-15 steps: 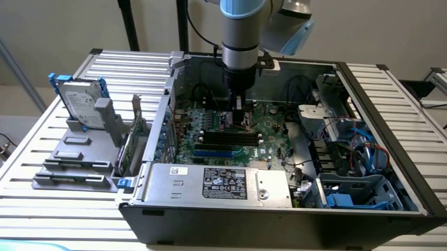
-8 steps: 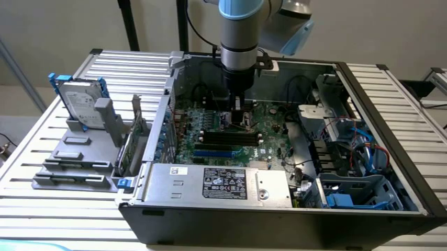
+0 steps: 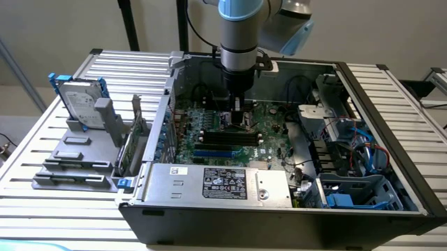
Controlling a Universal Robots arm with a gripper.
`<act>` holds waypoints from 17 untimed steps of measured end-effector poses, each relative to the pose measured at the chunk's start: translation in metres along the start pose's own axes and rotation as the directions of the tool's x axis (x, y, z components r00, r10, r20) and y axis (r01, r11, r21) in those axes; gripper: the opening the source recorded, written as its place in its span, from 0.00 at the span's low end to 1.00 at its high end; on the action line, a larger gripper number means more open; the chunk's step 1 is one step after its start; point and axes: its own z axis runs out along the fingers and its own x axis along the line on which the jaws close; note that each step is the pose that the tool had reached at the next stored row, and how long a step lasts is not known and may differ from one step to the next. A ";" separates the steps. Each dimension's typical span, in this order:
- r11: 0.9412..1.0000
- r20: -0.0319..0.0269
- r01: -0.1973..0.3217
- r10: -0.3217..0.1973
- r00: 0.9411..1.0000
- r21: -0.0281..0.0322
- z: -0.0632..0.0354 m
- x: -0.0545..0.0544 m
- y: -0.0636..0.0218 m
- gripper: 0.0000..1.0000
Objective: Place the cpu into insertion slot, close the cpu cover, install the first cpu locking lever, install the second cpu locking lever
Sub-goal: 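Place the cpu into insertion slot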
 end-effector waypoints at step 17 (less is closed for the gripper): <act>1.000 0.002 -0.005 0.005 1.000 -0.002 0.0030 0.001 -0.0005 0.54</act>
